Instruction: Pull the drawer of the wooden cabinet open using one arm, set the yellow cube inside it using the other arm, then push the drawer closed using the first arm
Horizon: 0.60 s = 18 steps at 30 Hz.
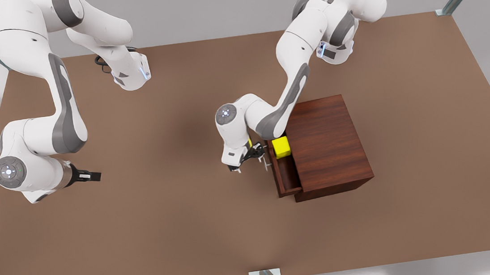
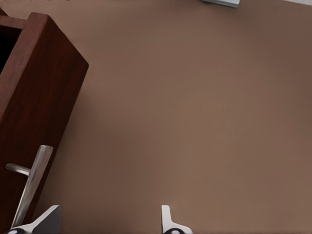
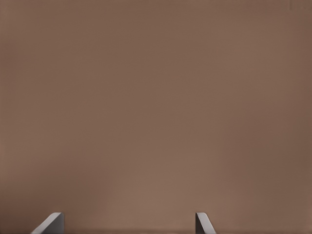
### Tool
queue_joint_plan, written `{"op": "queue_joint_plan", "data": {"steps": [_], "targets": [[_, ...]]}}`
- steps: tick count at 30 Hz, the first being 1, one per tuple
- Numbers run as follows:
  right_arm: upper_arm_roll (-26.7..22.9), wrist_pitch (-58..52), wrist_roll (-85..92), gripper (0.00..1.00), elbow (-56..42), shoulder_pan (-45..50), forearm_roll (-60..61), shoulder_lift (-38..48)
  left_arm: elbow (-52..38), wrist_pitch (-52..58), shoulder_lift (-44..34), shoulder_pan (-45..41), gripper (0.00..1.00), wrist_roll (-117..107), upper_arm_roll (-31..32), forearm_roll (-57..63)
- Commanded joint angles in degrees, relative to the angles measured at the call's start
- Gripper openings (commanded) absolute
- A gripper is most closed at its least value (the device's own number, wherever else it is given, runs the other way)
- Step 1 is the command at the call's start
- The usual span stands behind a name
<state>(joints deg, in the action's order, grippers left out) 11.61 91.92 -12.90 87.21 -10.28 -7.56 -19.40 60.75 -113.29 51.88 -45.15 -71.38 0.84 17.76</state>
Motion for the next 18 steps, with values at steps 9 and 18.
{"op": "queue_joint_plan", "data": {"steps": [9,18], "targets": [[-0.01,-0.07,3.15,1.0,-0.03,0.09,0.0,0.07,1.74,0.97,-1.43,2.25,1.0,13.11,0.04,-0.44],[-0.01,-0.07,3.15,1.0,-0.03,0.0,0.0,0.07,2.53,2.55,-2.66,4.27,1.0,18.47,0.04,-0.53]]}}
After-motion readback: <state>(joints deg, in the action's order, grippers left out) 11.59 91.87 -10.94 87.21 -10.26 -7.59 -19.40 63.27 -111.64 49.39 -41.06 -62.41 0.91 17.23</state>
